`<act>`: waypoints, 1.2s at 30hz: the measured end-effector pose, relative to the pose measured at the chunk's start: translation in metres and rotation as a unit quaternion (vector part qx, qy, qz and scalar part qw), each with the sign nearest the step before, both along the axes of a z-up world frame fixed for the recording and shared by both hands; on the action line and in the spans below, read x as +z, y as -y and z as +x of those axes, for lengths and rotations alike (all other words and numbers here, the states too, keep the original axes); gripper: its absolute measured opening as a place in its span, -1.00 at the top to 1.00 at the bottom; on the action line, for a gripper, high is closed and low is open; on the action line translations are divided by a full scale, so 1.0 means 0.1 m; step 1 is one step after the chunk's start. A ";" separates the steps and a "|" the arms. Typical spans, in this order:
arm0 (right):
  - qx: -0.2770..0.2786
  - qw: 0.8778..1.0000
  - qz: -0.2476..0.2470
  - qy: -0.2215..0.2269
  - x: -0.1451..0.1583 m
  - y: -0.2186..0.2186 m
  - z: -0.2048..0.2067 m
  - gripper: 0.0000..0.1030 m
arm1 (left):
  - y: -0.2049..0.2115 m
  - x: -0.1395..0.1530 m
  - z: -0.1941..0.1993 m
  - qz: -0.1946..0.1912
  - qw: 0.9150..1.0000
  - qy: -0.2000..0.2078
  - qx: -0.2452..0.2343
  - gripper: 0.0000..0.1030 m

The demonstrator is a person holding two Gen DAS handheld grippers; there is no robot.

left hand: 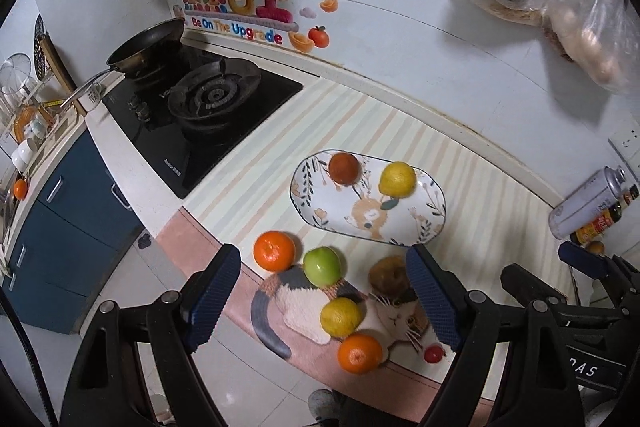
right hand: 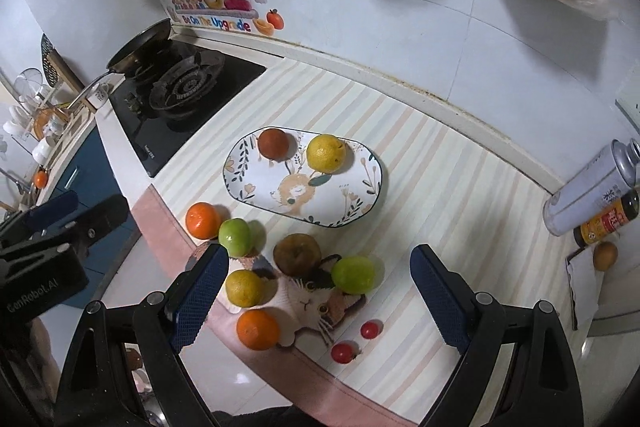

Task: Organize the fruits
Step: 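Grasp a yellow lemon with the left tool while the right tool grasps a green apple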

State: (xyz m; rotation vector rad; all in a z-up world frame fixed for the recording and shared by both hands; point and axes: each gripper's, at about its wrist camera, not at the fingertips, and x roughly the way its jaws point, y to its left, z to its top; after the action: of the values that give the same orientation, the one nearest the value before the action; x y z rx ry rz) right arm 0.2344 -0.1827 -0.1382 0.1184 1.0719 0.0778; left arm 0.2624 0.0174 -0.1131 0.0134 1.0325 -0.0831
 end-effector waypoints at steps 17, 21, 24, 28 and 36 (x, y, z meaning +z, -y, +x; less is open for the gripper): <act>-0.042 0.987 0.041 -0.147 -1.46 0.53 0.46 -0.83 | -0.01 -1.22 0.30 0.047 0.990 -0.131 0.025 -0.99; -0.038 0.981 0.046 -0.185 -1.88 0.60 0.54 -0.83 | 0.14 -1.80 0.34 0.052 0.977 -0.206 0.005 -0.99; -0.033 0.978 0.051 -0.199 -2.07 0.60 0.60 -0.83 | 0.23 -2.09 0.35 0.051 0.968 -0.245 -0.006 -0.99; -0.025 0.977 0.043 -0.210 -2.25 0.57 0.72 -0.82 | 0.28 -2.38 0.36 0.040 0.959 -0.279 -0.011 -0.77; -0.017 0.968 0.081 -0.235 -2.55 0.47 0.84 -0.37 | 0.30 -2.55 0.34 0.000 0.955 -0.295 -0.027 -0.09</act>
State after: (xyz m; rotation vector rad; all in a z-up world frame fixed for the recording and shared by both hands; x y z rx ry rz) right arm 0.3182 -0.2293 -0.3931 0.3155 1.5367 0.1097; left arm 0.2964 -0.0126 -0.3682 0.0168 1.6321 -0.1430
